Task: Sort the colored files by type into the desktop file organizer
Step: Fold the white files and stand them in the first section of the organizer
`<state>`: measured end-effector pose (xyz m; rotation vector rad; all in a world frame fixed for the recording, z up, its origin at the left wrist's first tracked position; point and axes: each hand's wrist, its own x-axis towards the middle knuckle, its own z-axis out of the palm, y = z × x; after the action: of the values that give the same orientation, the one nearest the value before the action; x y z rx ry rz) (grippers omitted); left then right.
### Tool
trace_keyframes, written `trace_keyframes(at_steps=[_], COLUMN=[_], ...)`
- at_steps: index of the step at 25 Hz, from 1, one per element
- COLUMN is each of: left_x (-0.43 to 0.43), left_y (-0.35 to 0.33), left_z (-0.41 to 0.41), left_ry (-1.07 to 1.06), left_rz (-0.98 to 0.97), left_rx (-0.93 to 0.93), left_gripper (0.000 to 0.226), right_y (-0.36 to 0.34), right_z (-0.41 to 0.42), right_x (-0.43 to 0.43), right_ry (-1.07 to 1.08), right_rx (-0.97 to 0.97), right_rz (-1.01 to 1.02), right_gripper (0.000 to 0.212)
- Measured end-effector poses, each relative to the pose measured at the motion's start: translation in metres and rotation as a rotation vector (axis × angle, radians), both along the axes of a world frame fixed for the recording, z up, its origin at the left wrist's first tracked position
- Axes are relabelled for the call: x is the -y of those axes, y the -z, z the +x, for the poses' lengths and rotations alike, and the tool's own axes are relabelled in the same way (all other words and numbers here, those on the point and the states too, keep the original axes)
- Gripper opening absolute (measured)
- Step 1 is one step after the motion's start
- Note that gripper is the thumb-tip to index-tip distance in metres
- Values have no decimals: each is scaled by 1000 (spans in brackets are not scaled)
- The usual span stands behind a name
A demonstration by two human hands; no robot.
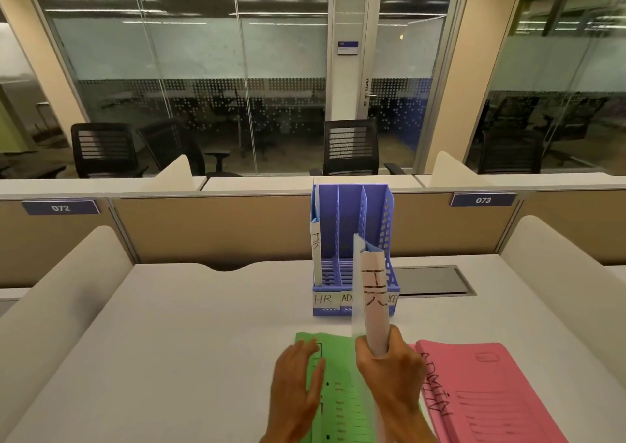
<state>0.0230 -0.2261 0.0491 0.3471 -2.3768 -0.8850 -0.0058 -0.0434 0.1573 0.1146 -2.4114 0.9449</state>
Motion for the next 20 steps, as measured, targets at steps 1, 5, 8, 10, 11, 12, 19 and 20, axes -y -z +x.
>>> trace_keyframes(at_steps=[1, 5, 8, 10, 11, 12, 19, 20], left_x=[-8, 23, 49, 49, 49, 48, 59, 59], left_y=[14, 66, 81, 94, 101, 104, 129, 130], left_z=[12, 17, 24, 27, 27, 26, 20, 20], left_ry=[11, -40, -99, -112, -120, -116, -115, -111], left_rz=[-116, -313, -207, -233, -252, -257, -274, -281], left_rx=[93, 275, 375, 391, 409, 460, 640, 645], left_gripper=[43, 59, 56, 58, 59, 60, 69, 69], right_y=[0, -11, -30, -47, -58, -69, -90, -86], right_z=[-4, -26, -49, -69, -81, -93, -185, -196], right_x=[-3, -11, -7, 2, 9, 15, 74, 83], right_ry=[-3, 12, 13, 3, -5, -10, -103, -118], right_rx=[-16, -111, -157, -210, -238, -267, -306, -312], right_rz=[-18, -129, -211, -275, -313, -349, -388, -378], right_gripper=[36, 26, 27, 29, 27, 24, 33, 35])
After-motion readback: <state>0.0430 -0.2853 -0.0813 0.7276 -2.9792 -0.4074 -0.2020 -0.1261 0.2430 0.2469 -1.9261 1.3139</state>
